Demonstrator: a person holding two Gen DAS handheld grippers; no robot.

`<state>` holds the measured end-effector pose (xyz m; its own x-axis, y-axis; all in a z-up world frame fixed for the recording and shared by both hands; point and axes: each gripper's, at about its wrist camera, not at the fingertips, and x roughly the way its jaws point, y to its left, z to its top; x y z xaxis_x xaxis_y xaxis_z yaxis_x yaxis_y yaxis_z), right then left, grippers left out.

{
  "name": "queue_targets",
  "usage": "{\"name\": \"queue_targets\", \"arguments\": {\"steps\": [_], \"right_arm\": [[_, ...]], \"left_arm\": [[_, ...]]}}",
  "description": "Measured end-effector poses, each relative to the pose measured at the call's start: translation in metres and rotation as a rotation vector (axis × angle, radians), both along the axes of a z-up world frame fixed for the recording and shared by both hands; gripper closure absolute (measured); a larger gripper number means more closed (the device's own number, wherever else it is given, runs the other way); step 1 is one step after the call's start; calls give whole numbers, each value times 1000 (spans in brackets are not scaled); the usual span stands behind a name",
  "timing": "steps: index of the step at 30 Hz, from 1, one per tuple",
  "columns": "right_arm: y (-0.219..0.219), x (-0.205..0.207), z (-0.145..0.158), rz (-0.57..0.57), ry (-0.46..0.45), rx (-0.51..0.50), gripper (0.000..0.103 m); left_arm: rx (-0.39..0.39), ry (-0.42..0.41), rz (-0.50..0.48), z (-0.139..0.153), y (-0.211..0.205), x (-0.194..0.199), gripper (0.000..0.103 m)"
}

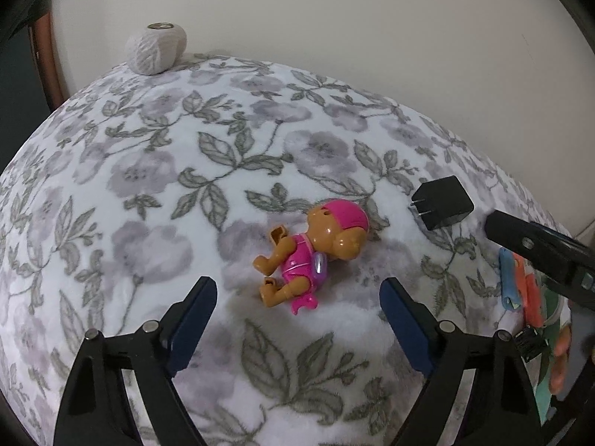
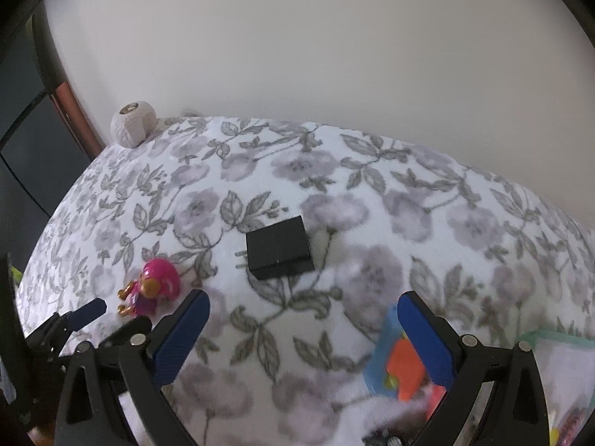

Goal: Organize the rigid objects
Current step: 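Grasp the pink doll figure with the left tool while the right tool grasps the black charger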

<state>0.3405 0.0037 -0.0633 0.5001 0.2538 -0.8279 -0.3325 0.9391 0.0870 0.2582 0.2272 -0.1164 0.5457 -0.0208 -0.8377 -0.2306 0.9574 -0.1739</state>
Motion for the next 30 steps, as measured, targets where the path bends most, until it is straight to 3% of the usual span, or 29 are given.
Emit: {"name": "queue_targets", "arguments": {"steps": [8,16,23,25,27,30], "right_arm": [[28,19,-24,18,13,-30,1],[48,33,-40,36,31,-80,5],[59,41,-47,43,39,-114,23],[61,41,-48,44,36,-132,31],[62,40,-48,47,33,-130,31],[62,38,-47,54,31,-131,33]], "left_arm": [[15,-17,-37,0,-3,11,15],[4,-5,-63,-10,-5,16,31],[9,-4,-64,-12,-3,19,43],[14,-5,-61,-11,-3,19,55],[11,-10,-64,-11,-2,18,61],[16,-13,-74,-11,-5,18,61]]}}
